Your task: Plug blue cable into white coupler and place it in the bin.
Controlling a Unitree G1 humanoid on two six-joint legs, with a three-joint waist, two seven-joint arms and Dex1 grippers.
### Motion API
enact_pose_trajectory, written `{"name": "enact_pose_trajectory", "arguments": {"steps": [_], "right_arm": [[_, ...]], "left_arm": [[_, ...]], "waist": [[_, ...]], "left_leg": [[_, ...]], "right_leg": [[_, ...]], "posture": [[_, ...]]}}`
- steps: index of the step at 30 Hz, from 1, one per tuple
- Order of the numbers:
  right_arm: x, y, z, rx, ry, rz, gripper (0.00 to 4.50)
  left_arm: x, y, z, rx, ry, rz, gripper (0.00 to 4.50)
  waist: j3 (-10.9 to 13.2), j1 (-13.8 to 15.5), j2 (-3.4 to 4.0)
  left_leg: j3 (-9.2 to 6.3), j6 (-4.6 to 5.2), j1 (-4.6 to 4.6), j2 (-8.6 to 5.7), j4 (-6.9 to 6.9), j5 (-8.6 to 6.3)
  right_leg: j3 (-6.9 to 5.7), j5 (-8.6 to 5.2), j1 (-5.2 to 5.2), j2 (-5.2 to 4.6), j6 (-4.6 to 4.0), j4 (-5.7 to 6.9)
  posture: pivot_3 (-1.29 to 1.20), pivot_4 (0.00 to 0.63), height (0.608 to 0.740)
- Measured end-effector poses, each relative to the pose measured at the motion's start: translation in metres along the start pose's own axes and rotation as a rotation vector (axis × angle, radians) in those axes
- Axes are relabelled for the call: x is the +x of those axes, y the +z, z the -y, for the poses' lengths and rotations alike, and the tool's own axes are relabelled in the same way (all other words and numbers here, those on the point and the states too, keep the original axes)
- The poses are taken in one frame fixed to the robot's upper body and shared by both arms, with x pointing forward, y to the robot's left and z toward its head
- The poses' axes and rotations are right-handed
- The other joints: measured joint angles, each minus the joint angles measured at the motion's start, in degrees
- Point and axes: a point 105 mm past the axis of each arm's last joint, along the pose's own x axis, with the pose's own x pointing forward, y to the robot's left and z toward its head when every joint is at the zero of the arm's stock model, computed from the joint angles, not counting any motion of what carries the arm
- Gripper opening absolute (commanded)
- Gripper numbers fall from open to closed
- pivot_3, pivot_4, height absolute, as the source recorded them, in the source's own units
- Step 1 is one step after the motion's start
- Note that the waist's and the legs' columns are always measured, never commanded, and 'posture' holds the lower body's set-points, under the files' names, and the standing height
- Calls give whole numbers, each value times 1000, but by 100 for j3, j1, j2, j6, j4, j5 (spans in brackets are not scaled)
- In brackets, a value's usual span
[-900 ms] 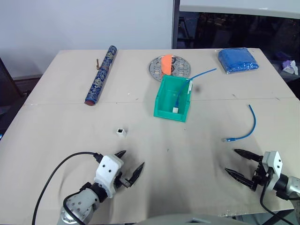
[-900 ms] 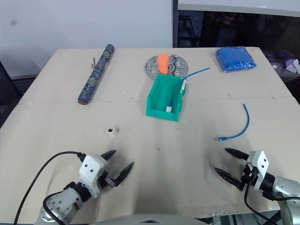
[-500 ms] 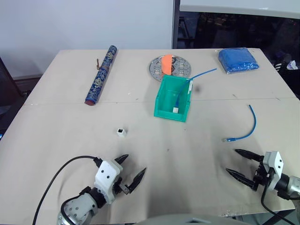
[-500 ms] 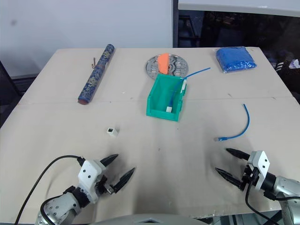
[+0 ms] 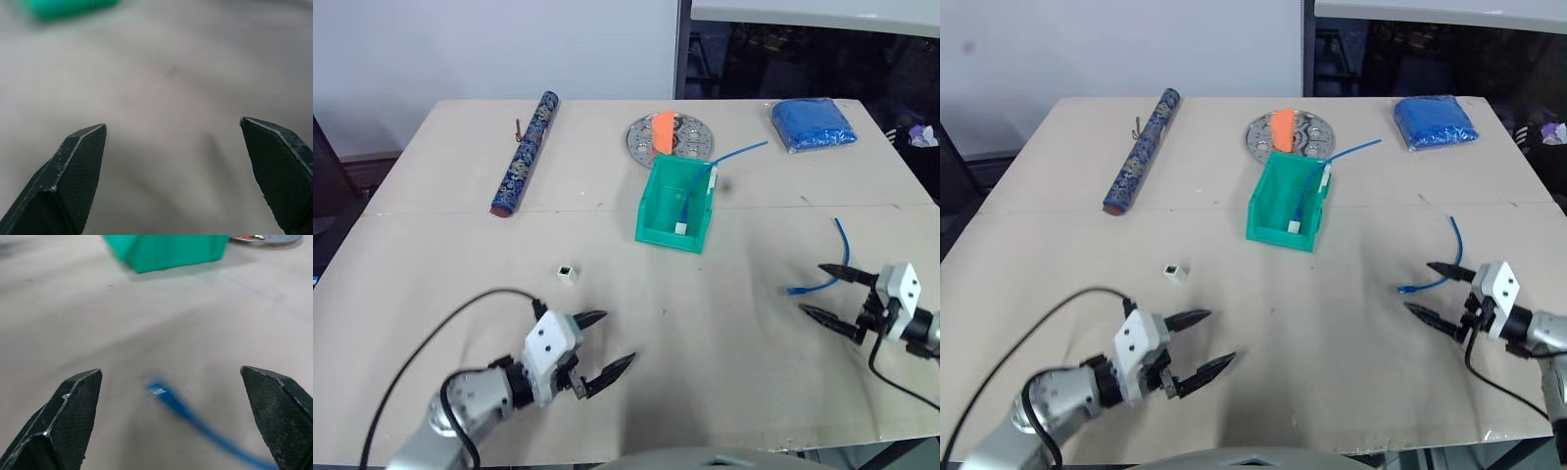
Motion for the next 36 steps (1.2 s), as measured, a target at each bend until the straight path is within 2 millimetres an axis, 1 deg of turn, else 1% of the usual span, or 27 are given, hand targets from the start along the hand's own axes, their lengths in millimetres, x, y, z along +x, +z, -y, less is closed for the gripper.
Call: {"name": "enact_pose_trajectory", "arguments": {"steps": [2, 4, 5, 7, 8, 9, 10, 11, 12, 13, 14, 15, 18, 22, 25, 27, 28, 29, 30, 32, 33, 34, 35, 36], "right_arm": [[3, -6, 3, -21, 34, -54, 4483], [4, -16, 4, -31, 89, -115, 4483], [4, -17, 4, -38, 118, -129, 4242], [7, -15, 5, -65, 173, -143, 3725], [9, -13, 6, -79, 197, -146, 3157], [10, -13, 6, -78, 209, -148, 2808], [11, -13, 4, -77, 228, -151, 2275], [11, -14, 3, -76, 244, -153, 1888], [11, -13, 2, -77, 255, -153, 1361], [12, -13, 1, -79, 265, -154, 956], [13, -12, 1, -84, 273, -155, 251], [13, -13, 1, -85, 275, -156, 109], [15, -11, -1, -84, 287, -153, 109], [44, 9, -25, -100, 389, -98, 109], [87, 26, -61, -101, 484, -71, 109], [114, 32, -80, -123, 512, -100, 109], [128, 39, -88, -146, 519, -98, 109], [140, 45, -94, -164, 518, -94, 811], [148, 50, -99, -175, 511, -89, 1075], [158, 53, -102, -165, 491, -89, 2004], [158, 54, -100, -163, 475, -91, 2681], [158, 55, -98, -164, 463, -92, 2990], [157, 56, -96, -159, 449, -91, 3416], [149, 58, -92, -105, 424, -61, 3929]], "left_arm": [[-1, 15, -1, 42, -57, 10, 4500], [-2, 21, -1, 44, -119, -9, 4500], [-4, 24, -3, 44, -134, -14, 4500], [-4, 33, -5, 49, -160, -7, 4500], [-5, 38, -6, 47, -168, 6, 4500], [-6, 41, -6, 46, -174, 8, 4500], [-7, 44, -5, 50, -184, 4, 4500], [-7, 44, -4, 45, -194, 1, 4500], [-8, 45, -3, 39, -203, -1, 4500], [-8, 45, -2, 37, -209, -3, 4500], [-9, 46, -2, 32, -209, -2, 4500], [-10, 47, -2, 31, -208, -1, 4500], [-10, 46, -2, 27, -207, -2, 4500], [-10, 43, -7, 41, -180, -25, 4500], [-5, 41, -17, 62, -148, -57, 4500], [-3, 43, -22, 80, -145, -58, 4500], [-1, 43, -24, 89, -148, -64, 4500], [0, 42, -26, 96, -150, -75, 4500], [0, 41, -28, 100, -151, -83, 4500], [2, 36, -30, 99, -155, -109, 4500], [2, 32, -32, 94, -156, -126, 4500], [3, 29, -34, 92, -154, -138, 4500], [4, 27, -35, 93, -156, -147, 4500], [8, 26, -38, 115, -162, -159, 4500]], "waist": [[2, -1, 4], [8, -5, 13], [13, -6, 18], [16, -7, 21], [18, -11, 20], [21, -12, 19], [21, -12, 18], [22, -12, 19], [23, -12, 21], [24, -12, 19], [25, -12, 20], [25, -13, 20], [26, -15, 20], [28, -33, 22], [29, -24, 21], [32, -18, 16], [32, -18, 16], [32, -20, 15], [33, -19, 14], [33, 19, 14], [33, 41, 15], [32, 48, 13], [32, 55, 11], [32, 109, 12]], "left_leg": [[2, 0, 0, 0, -2, 0], [2, 3, -5, 0, -6, -2], [1, 12, -7, 0, -6, -7], [2, 23, -8, 0, -6, -14], [1, 24, -8, 0, -6, -14], [1, 23, -8, 0, -6, -14], [1, 24, -8, 0, -6, -14], [1, 24, -8, 0, -6, -14], [2, 24, -8, 0, -6, -14], [1, 23, -8, 0, -5, -14], [3, 23, -7, 0, -2, -14], [2, 23, -6, 0, -2, -14], [3, 23, -5, 0, -1, -13], [0, 23, 1, 0, 0, -13], [-10, 22, -1, 0, 1, -13], [-10, 21, -3, 0, 3, -12], [-8, 20, -4, 0, 4, -12], [-8, 20, -5, -1, 4, -12], [-8, 19, -6, -1, 4, -12], [-11, 19, -14, -2, 2, -12], [-11, 18, -19, -2, 1, -12], [-10, 18, -22, -2, 1, -12], [-10, 18, -35, -2, 0, -12], [-13, 18, -61, -3, 1, -12]], "right_leg": [[1, 0, 0, 0, -1, -3], [0, 0, -2, 0, 0, -8], [0, 2, -2, -1, 2, -10], [0, 2, -2, -1, 4, -13], [0, 3, -2, -1, 4, -15], [0, 3, -2, -1, 4, -15], [0, 3, -2, -1, 4, -15], [0, 3, -1, -1, 4, -15], [0, 2, -1, -1, 3, -15], [0, 2, -1, -1, 2, -15], [0, 1, 0, -1, 1, -14], [0, 1, 0, -1, 0, -14], [0, 1, 0, 0, 0, -11], [0, 1, 0, 2, 1, 0], [-1, 1, -3, 6, 1, 8], [-2, 1, -5, 6, 1, 9], [-1, 2, -6, 6, 1, 9], [-1, 2, -6, 6, 1, 8], [-1, 2, -9, 6, 2, 8], [-4, 3, -13, 4, 3, 8], [-6, 5, -18, 4, 7, 6], [-6, 7, -24, 4, 9, 5], [-6, 12, -36, 4, 18, 4], [-10, 14, -57, 3, 19, 2]], "posture": [[0, 150, 740], [0, 150, 740], [0, 150, 740], [0, 150, 740], [0, 150, 740], [0, 150, 740], [0, 150, 740], [0, 150, 740], [0, 150, 740], [0, 150, 740], [0, 150, 740], [0, 150, 740], [0, 150, 740], [0, 150, 740], [0, 150, 740], [0, 150, 740], [0, 150, 740], [0, 150, 740], [0, 150, 740], [0, 150, 740], [0, 150, 740], [0, 150, 740], [0, 150, 740], [0, 150, 740]]}}
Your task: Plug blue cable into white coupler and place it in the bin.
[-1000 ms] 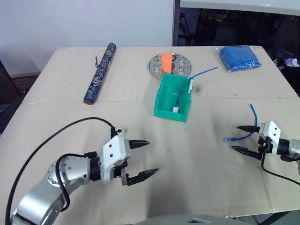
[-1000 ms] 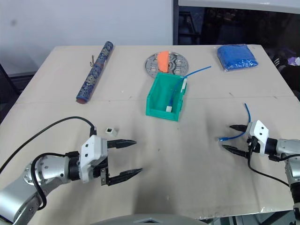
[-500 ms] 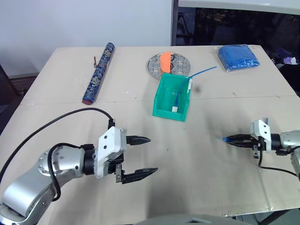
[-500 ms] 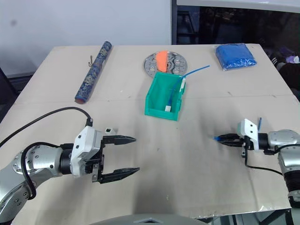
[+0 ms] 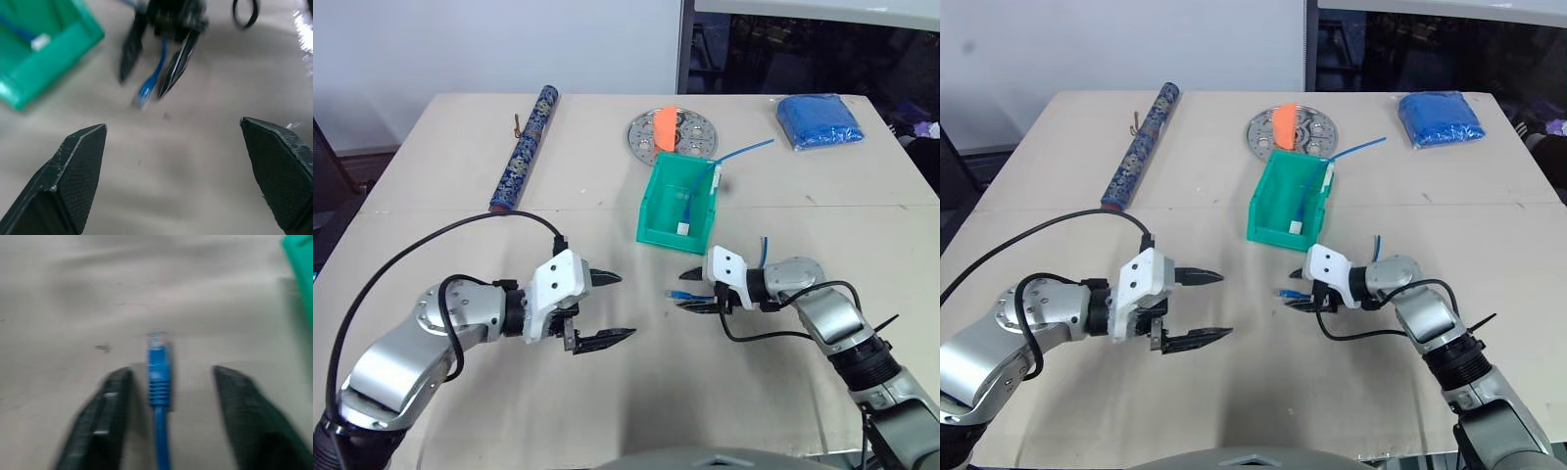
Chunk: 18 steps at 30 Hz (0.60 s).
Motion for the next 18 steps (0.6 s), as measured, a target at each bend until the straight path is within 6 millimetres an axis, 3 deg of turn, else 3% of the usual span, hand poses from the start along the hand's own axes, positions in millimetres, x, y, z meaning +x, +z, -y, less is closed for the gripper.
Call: {"name": "enact_pose_trajectory", "arguments": {"steps": [1, 2, 7, 10, 13, 16, 18], "right_arm": [[-4, 1, 0, 16, -7, 14, 4392], [-12, 1, -1, 48, -23, 47, 4462], [-70, -1, -12, 193, -96, 167, 4462], [-91, -9, -16, 239, -158, 201, 4462], [-108, -16, -19, 260, -215, 188, 4462], [-115, -16, -21, 256, -247, 191, 4500], [-117, -17, -25, 263, -255, 188, 4500]], "left_arm": [[1, -2, -2, 4, 6, -6, 4500], [5, -3, -5, 12, 8, -15, 4500], [45, -16, -15, 8, -10, 4, 4500], [67, -22, -10, 26, -107, -7, 4500], [82, -22, -19, 109, -147, -42, 4500], [93, -20, -30, 150, -143, -39, 3726], [96, -20, -37, 176, -138, -41, 2745]], "waist": [[0, 9, -1], [-2, 37, -2], [-4, 111, -6], [-4, 92, -9], [-6, 83, -7], [-8, 68, -7], [-10, 57, -8]], "left_leg": [[-2, 0, -9, 0, 1, 0], [-10, -1, -29, -1, 2, 1], [-16, 1, -41, -4, 6, 0], [-17, 2, -34, -4, 8, 0], [-18, 3, -26, -5, 18, 1], [-19, 4, -22, -5, 42, 1], [-21, 4, -21, -5, 59, 1]], "right_leg": [[-3, 0, -8, 0, 0, 1], [-11, 1, -20, -1, 0, 0], [-23, 3, -21, -5, 0, -10], [-23, 2, -20, -3, 0, 5], [-23, 3, -11, -3, 0, 16], [-22, 3, 1, -2, 1, 19], [-22, 3, 10, -2, 2, 24]], "posture": [[0, 150, 740], [0, 150, 740], [0, 150, 740], [0, 150, 740], [0, 150, 740], [0, 150, 740], [0, 150, 740]]}}
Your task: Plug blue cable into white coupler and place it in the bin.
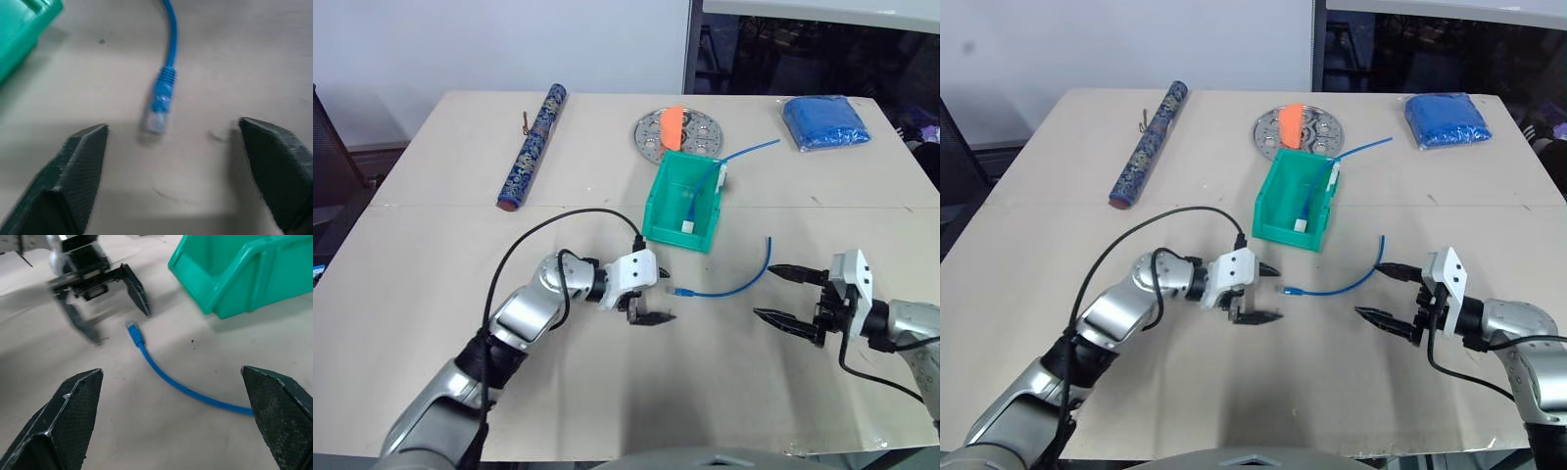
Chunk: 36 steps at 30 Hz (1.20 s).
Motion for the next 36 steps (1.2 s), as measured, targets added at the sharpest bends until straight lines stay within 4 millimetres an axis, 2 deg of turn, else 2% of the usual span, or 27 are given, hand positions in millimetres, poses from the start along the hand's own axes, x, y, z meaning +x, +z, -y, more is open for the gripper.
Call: {"name": "enact_pose_trajectory", "arguments": {"steps": [3, 4, 6, 7, 13, 22, 25, 26, 29, 32, 36], "right_arm": [[-3, -2, -6, 8, -5, 0, 4500], [-4, -3, -8, 12, -4, 1, 4500], [-6, -5, -11, 23, -8, 0, 4500], [-7, -6, -13, 33, -10, 2, 4500], [-11, -10, -27, 60, -15, 4, 4500], [-9, -10, -28, 63, -18, 14, 4500], [-2, -11, -33, 137, -6, 63, 4500], [3, -10, -36, 189, -4, 92, 4500], [13, -9, -40, 274, 4, 136, 4500], [31, 7, -44, 374, 48, 239, 4500], [43, 34, -46, 426, 102, 349, 4500]], "left_arm": [[3, -1, -7, 3, 21, 18, 1504], [4, -1, -7, -1, 24, 26, 941], [4, -1, -7, -1, 28, 40, 264], [5, 0, -7, 6, 29, 55, 69], [10, 2, 1, 36, 5, 111, 69], [11, 2, 2, 32, -5, 143, 69], [9, 19, 2, -67, -14, 257, 69], [5, 35, 3, -125, -33, 340, 69], [-1, 54, 8, -200, -84, 435, 69], [-7, 71, 20, -298, -185, 518, 69], [-15, 82, 28, -397, -259, 576, 69]], "waist": [[-5, 10, 1], [-5, 10, 0], [-6, 8, 0], [-7, 11, 2], [-9, 47, 5], [-9, 36, 4], [-9, 39, 5], [-9, 34, 4], [-9, 15, 5], [-7, -35, 9], [-8, -33, 8]], "left_leg": [[-3, 0, -3, -1, 20, -1], [-3, 0, -4, -1, 21, -1], [-4, 1, -4, -1, 21, -1], [-6, 1, -4, -1, 21, -1], [-20, 1, -8, -1, 21, -1], [-22, 1, -6, -1, 24, -1], [-33, 1, -11, -1, 24, -1], [-37, 1, -12, -1, 24, -1], [-45, 1, -14, 0, 23, -1], [-49, 1, -11, 0, 23, -1], [-57, 1, -11, -1, 23, -1]], "right_leg": [[0, 0, 7, -1, 1, 1], [0, 1, 7, 0, 2, 1], [0, 0, 7, -1, 2, 1], [-1, 0, 7, -1, 2, 2], [-12, 0, 7, 0, 2, 4], [-12, 0, 9, 0, 1, 10], [-20, 0, 8, 0, 1, 11], [-23, 0, 8, 0, 1, 12], [-30, 0, 8, 0, 0, 13], [-32, 0, 8, 0, 0, 16], [-38, -1, 11, 2, 0, 17]], "posture": [[0, 150, 740], [0, 150, 740], [0, 150, 740], [0, 150, 740], [0, 150, 740], [0, 150, 740], [0, 150, 740], [0, 150, 740], [0, 150, 740], [0, 150, 740], [0, 150, 740]]}}
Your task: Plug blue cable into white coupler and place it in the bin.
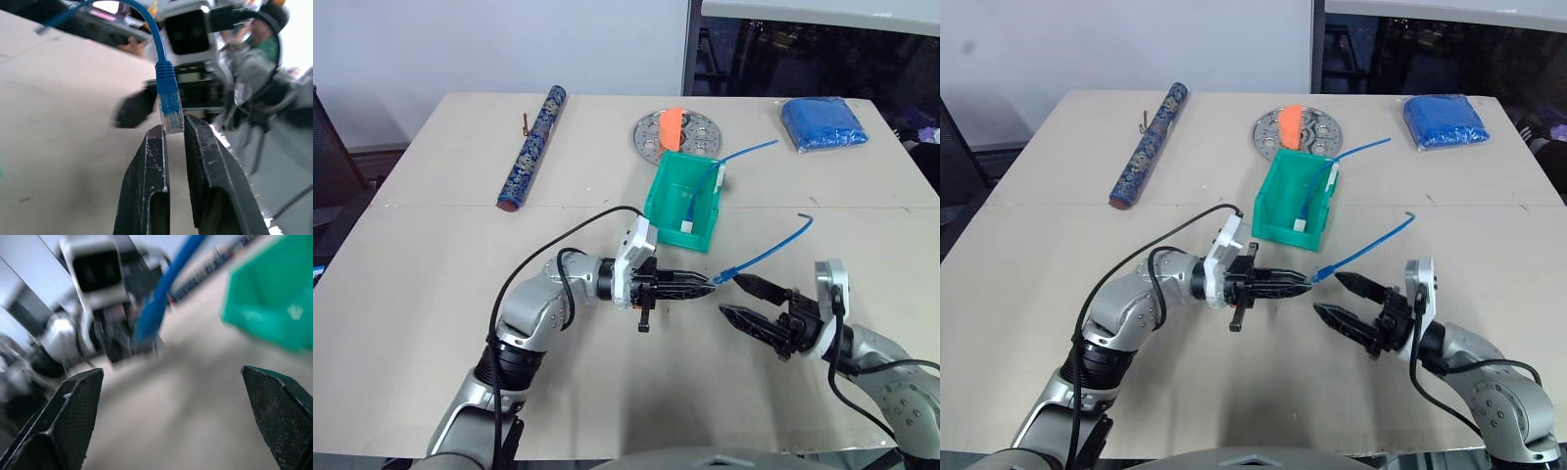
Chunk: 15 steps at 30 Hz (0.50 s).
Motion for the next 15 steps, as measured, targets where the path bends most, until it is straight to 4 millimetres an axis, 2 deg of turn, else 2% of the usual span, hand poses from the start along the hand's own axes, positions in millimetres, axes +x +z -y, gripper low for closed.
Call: {"name": "enact_pose_trajectory", "arguments": {"steps": [2, 3, 5, 8, 11, 15], "right_arm": [[6, 5, -3, 22, 21, 21, 3883], [8, 8, -4, 35, 30, 37, 3387], [10, 9, -5, 46, 35, 43, 2817], [13, 16, -9, 65, 67, 66, 1282], [13, 18, -12, 70, 84, 62, 82], [13, 18, -12, 83, 88, 57, 82]], "left_arm": [[-2, 3, -1, -27, 9, 20, 0], [-2, 3, -1, -44, 10, 27, 0], [-2, 3, 0, -54, 7, 28, 0], [-2, 3, 1, -71, -1, 29, 0], [-3, 1, 3, -82, -12, 26, 0], [-3, 0, 3, -97, -11, 32, 0]], "waist": [[0, 4, 0], [0, 5, 0], [0, 3, 0], [0, -6, 1], [0, 0, 1], [0, -2, 0]], "left_leg": [[0, 0, 0, -1, 0, 0], [0, 0, -1, -1, 1, 0], [0, -1, -1, -1, 0, 0], [-1, -1, -1, -1, -2, 0], [0, -1, -2, -1, -2, 0], [-1, -1, -2, -1, -2, 0]], "right_leg": [[0, 0, 1, 0, 0, -2], [-1, 0, 1, 0, 0, -2], [-1, 0, 1, 0, 0, -2], [-1, 0, 0, 0, -1, -3], [-2, 0, 0, 0, -1, -4], [-3, 0, 1, 0, -1, -5]], "posture": [[0, 150, 740], [0, 150, 740], [0, 150, 740], [0, 150, 740], [0, 150, 740], [0, 150, 740]]}}
